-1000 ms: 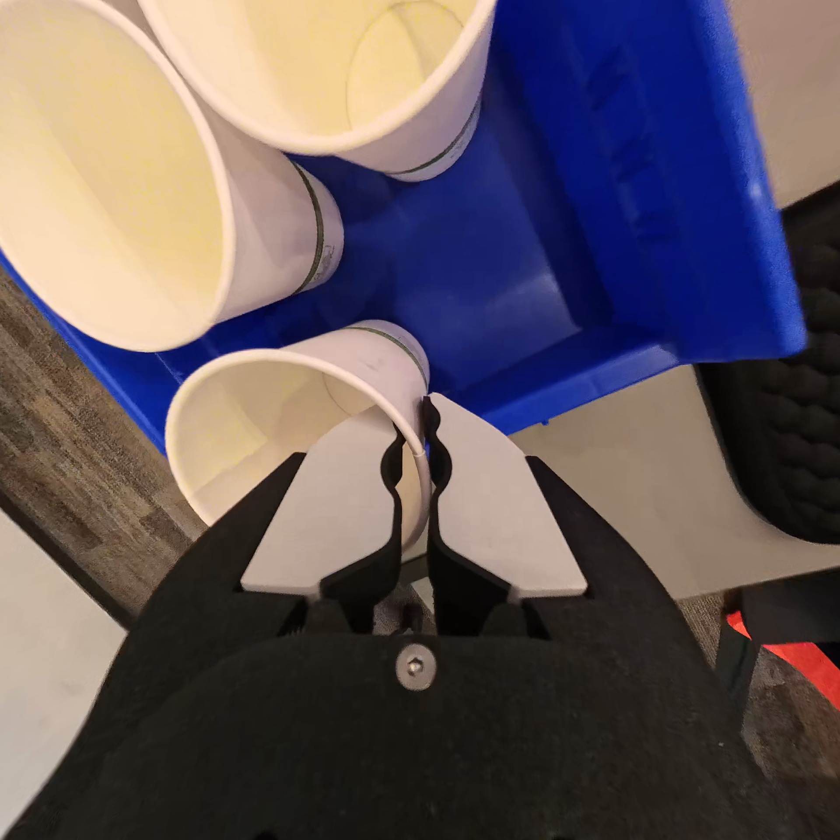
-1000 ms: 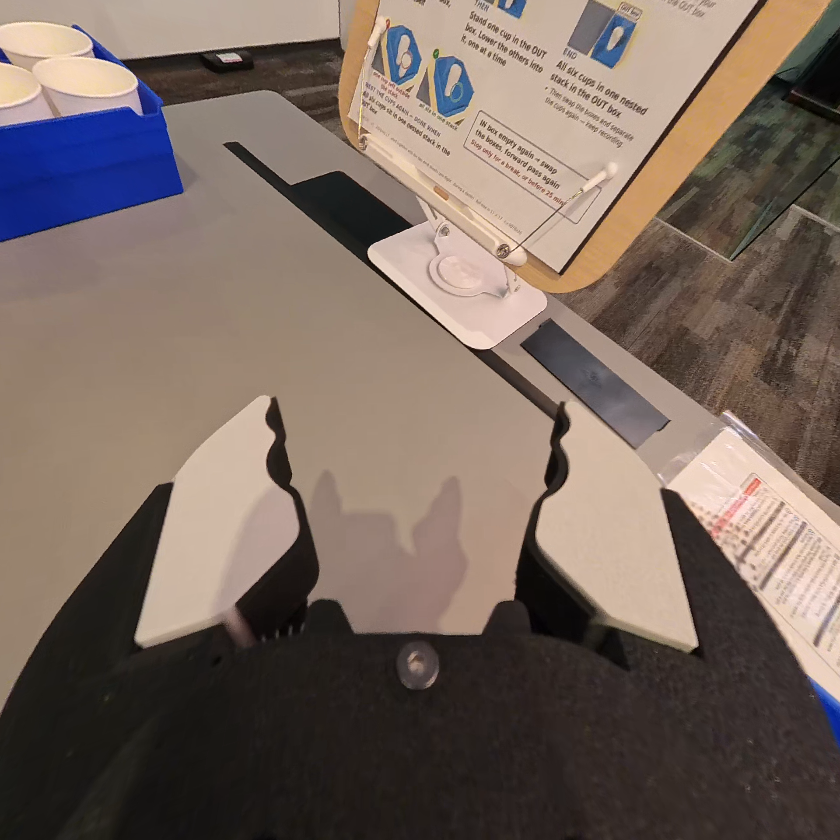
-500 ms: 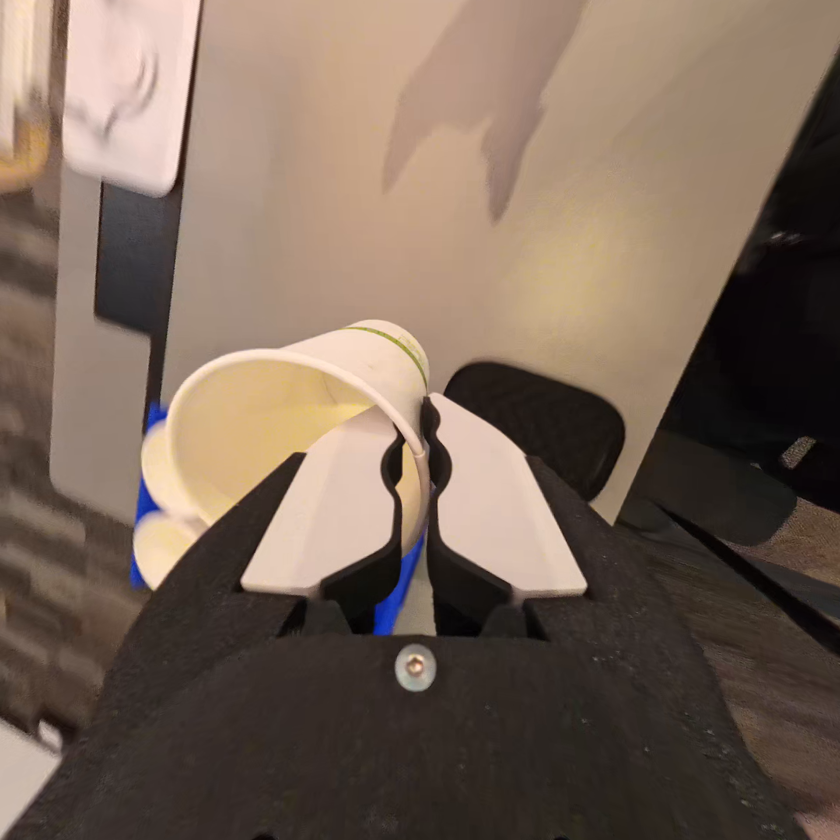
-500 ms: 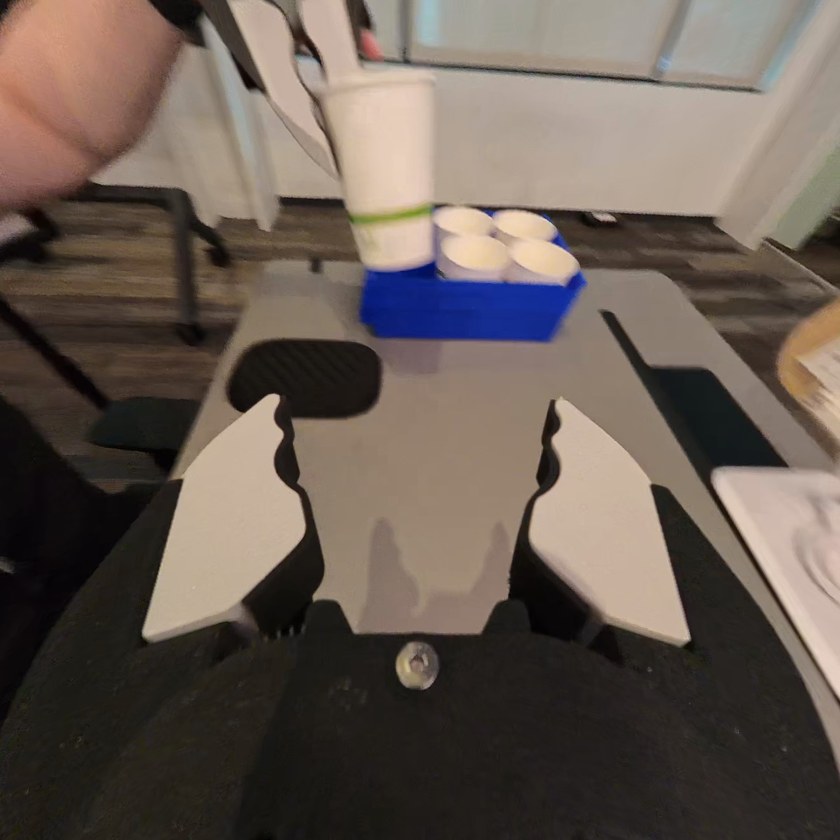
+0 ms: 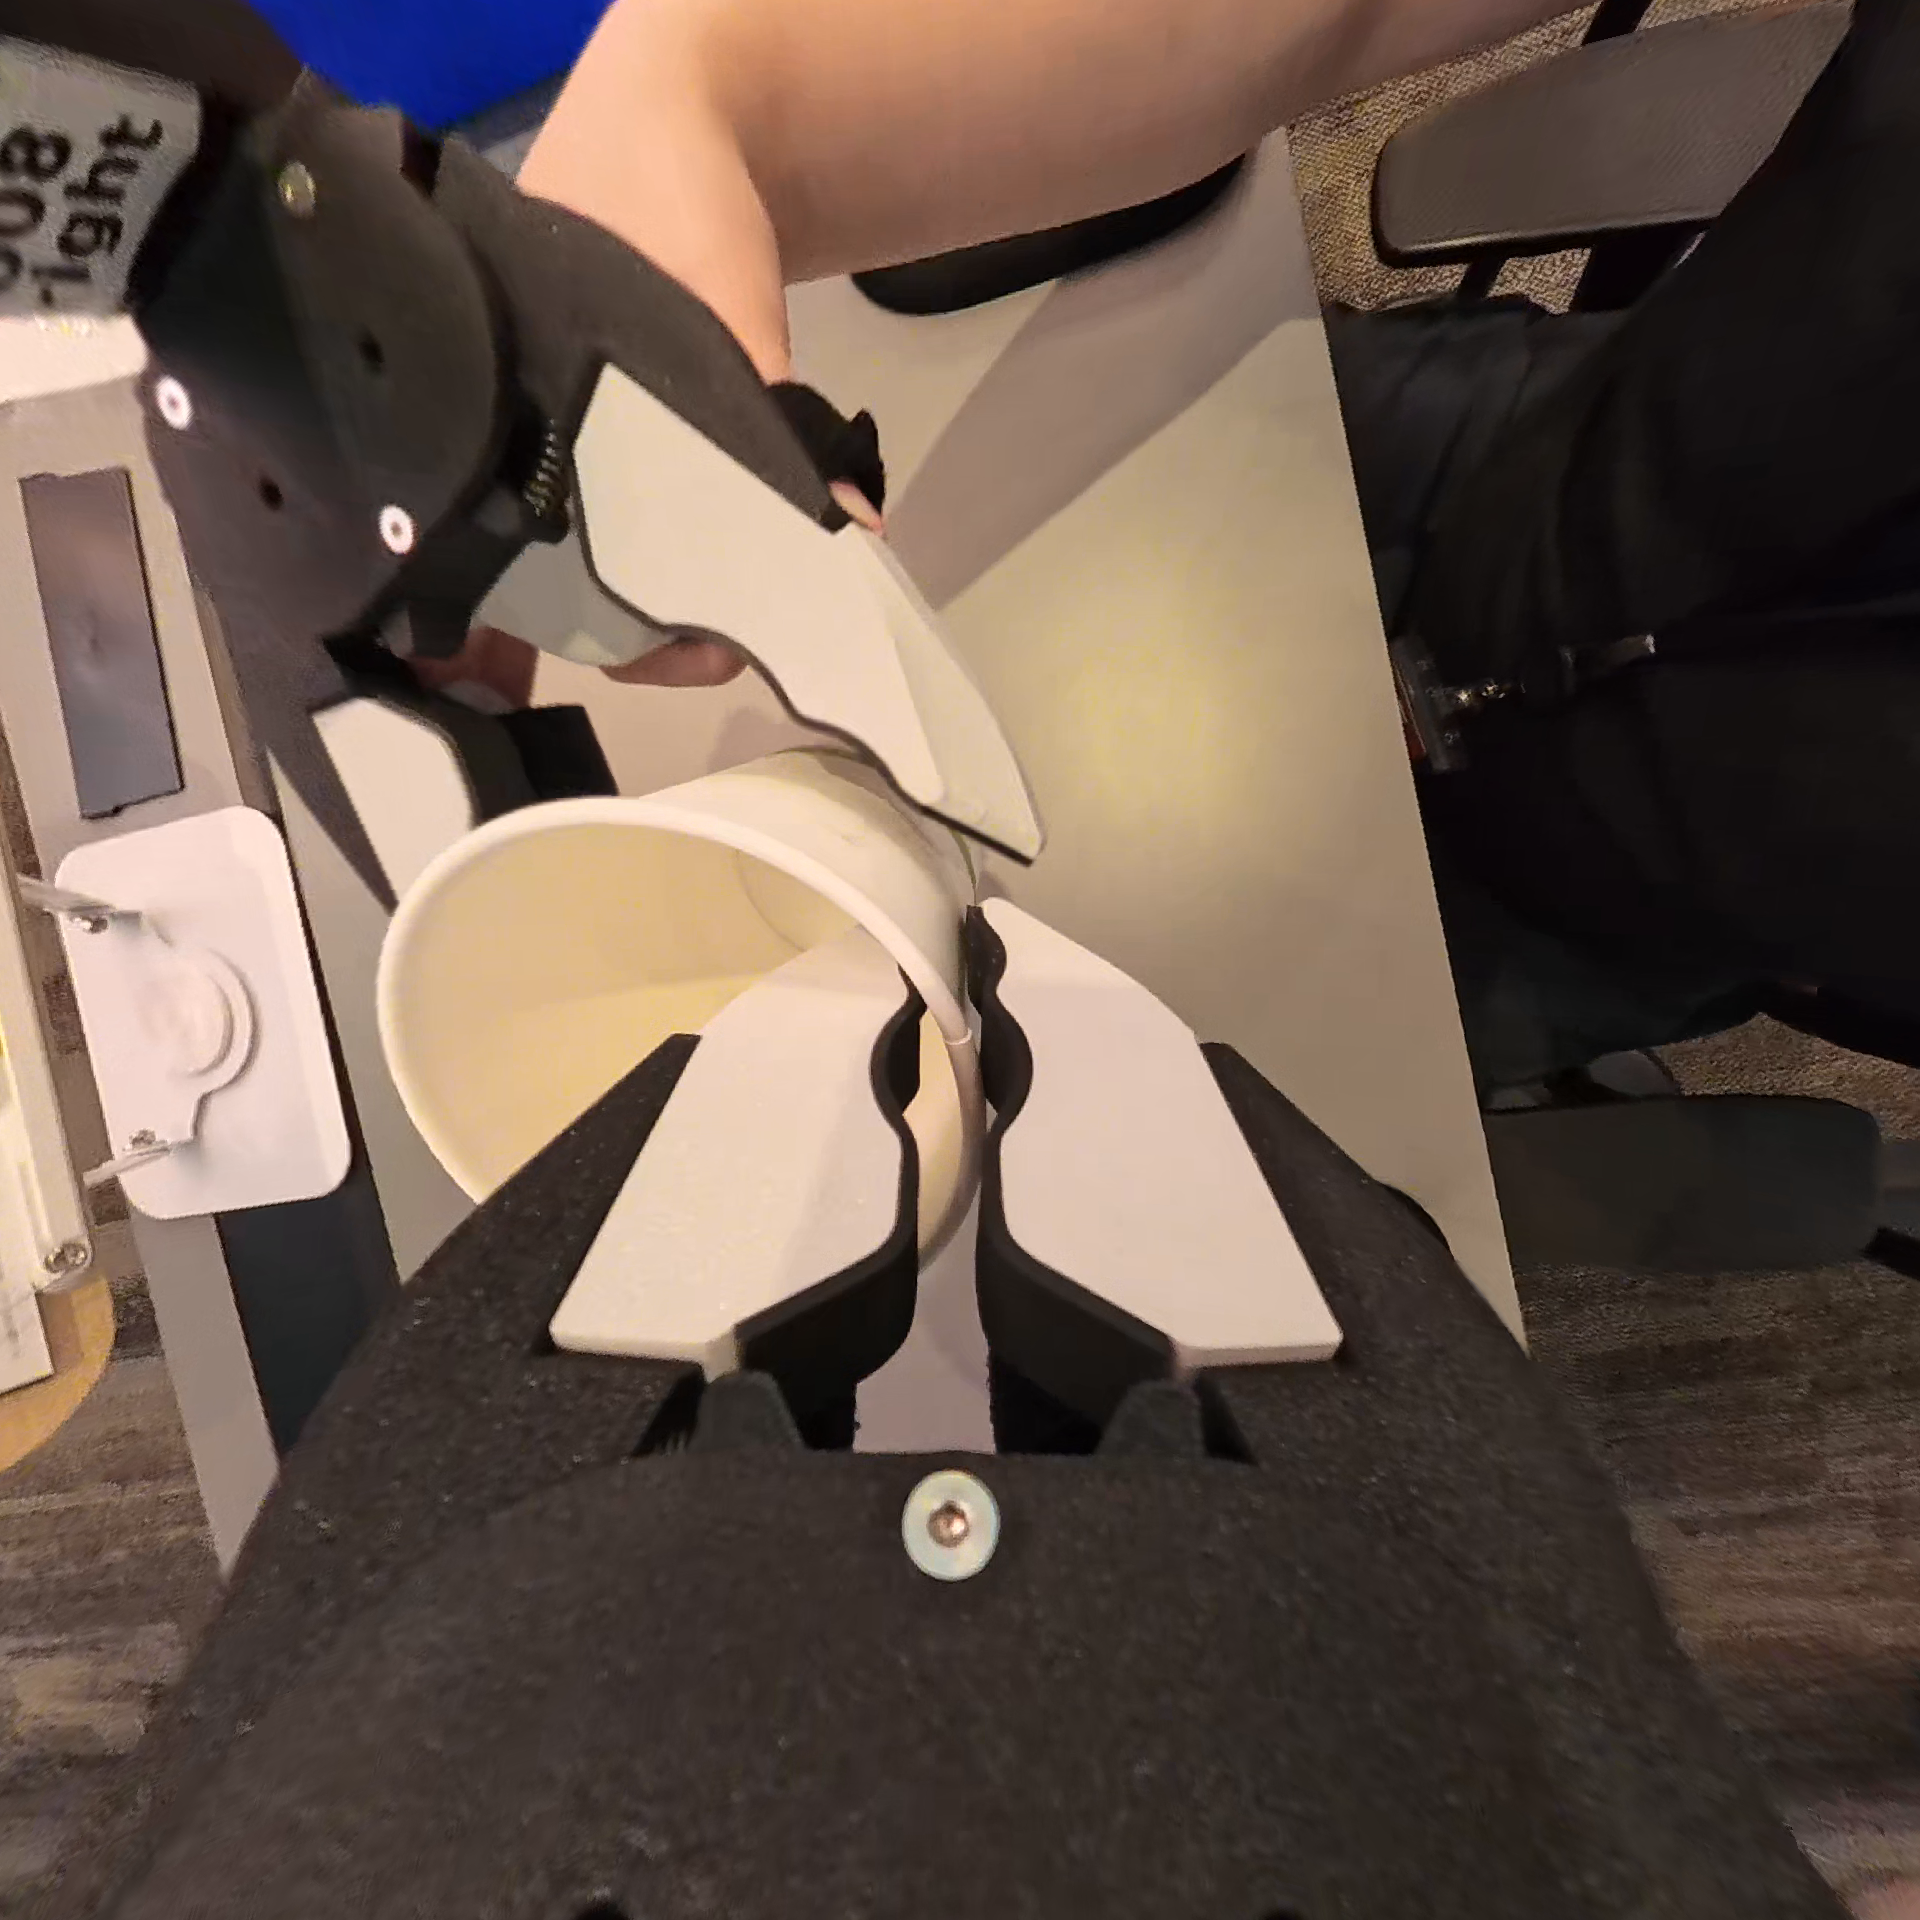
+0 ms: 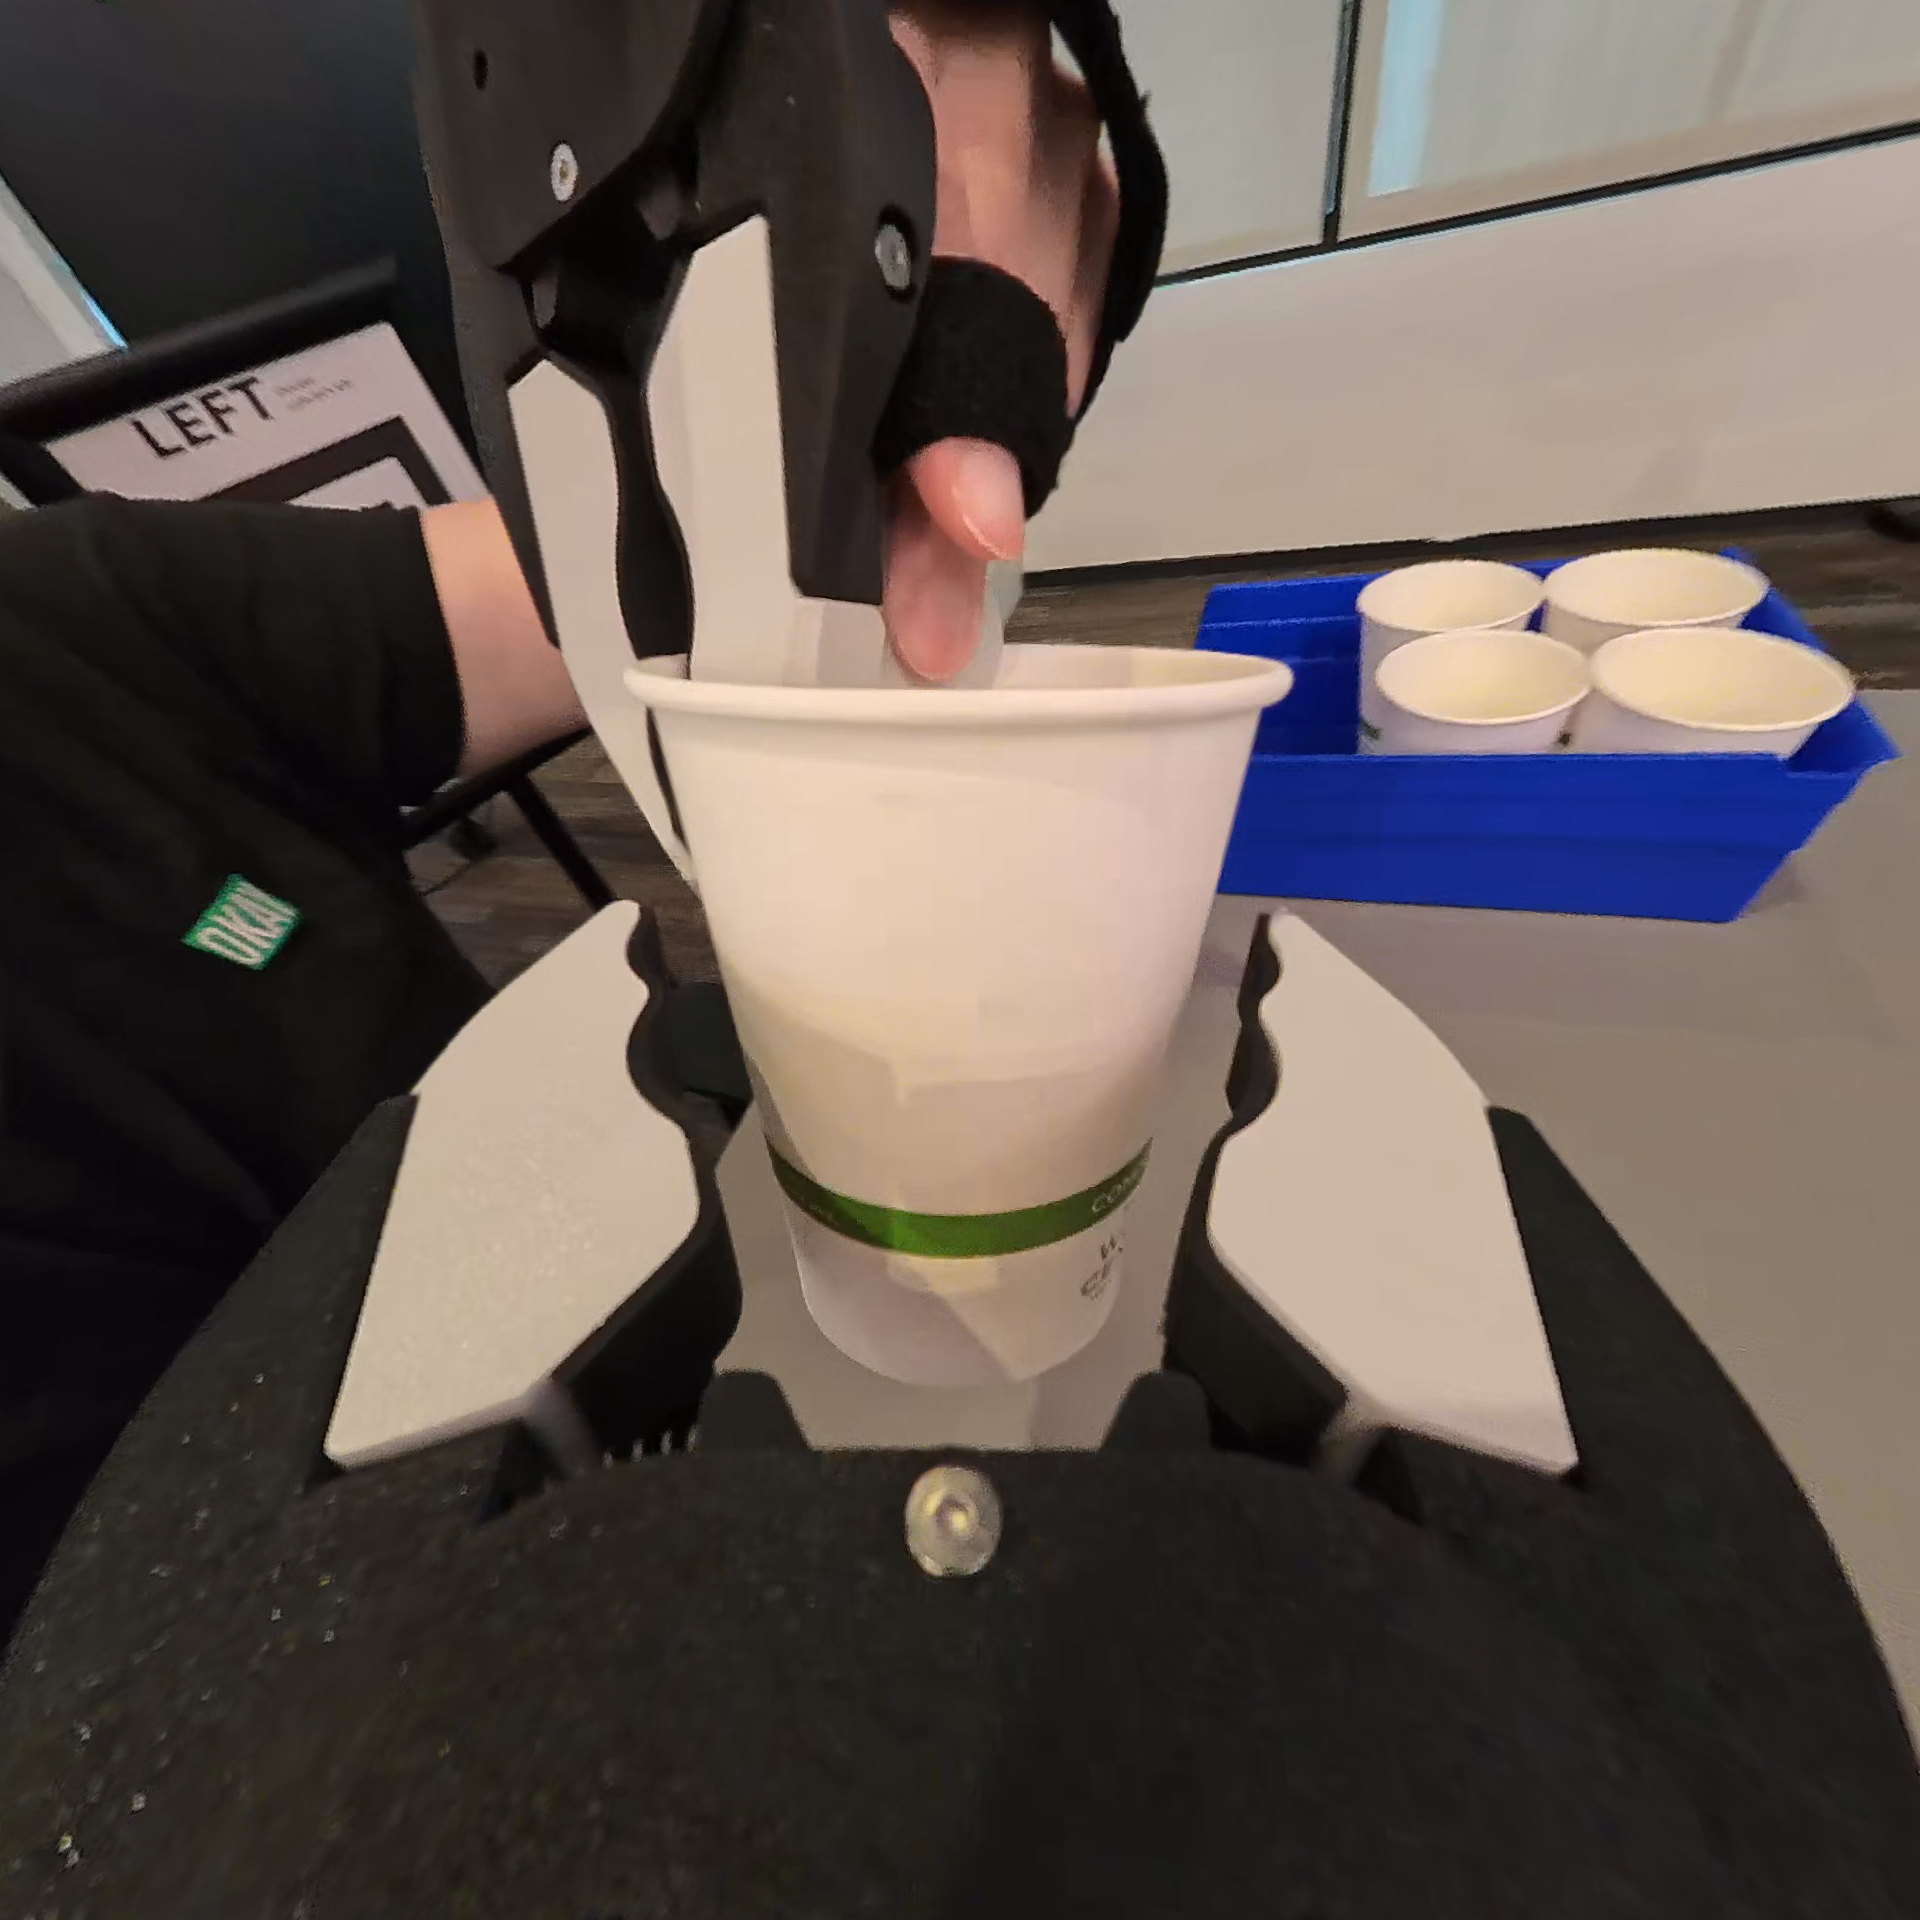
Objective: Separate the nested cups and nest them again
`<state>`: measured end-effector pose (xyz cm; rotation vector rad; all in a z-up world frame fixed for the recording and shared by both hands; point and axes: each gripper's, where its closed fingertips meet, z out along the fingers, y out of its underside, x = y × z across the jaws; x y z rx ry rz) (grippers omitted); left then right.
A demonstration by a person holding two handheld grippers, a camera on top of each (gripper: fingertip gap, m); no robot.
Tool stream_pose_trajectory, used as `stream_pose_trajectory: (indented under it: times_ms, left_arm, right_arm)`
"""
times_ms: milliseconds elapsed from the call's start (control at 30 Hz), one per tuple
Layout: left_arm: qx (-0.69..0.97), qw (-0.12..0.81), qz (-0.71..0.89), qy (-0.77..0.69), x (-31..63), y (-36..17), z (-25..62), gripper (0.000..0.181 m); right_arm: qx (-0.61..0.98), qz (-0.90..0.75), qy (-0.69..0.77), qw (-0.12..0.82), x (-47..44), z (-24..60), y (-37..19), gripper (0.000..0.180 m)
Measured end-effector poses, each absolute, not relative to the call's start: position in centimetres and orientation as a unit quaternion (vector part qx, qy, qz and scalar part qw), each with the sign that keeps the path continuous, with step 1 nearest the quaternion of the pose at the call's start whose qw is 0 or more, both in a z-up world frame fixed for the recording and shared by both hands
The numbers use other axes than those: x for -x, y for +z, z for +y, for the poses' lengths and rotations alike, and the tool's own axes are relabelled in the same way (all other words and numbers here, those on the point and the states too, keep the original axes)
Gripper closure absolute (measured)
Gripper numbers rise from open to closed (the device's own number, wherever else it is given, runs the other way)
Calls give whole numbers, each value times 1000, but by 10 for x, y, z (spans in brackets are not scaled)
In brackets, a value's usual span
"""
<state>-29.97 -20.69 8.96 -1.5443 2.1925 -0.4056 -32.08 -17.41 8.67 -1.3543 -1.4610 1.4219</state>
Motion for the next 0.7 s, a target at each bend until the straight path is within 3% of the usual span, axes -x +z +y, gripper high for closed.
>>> stream_pose_trajectory:
  times_ms: [100, 533, 700]
  left_arm:
    - [545, 208, 798, -147, 295, 89, -211, 176]
    - [530, 185, 815, -141, 295, 78, -221, 174]
    - [543, 220, 799, -131, 290, 81, -213, 126]
  right_arm:
    - [512, -559, 576, 306, 316, -181, 85, 92]
    - [504, -592, 570, 266, 314, -193, 70, 94]
    - [507, -602, 562, 254, 311, -196, 59, 95]
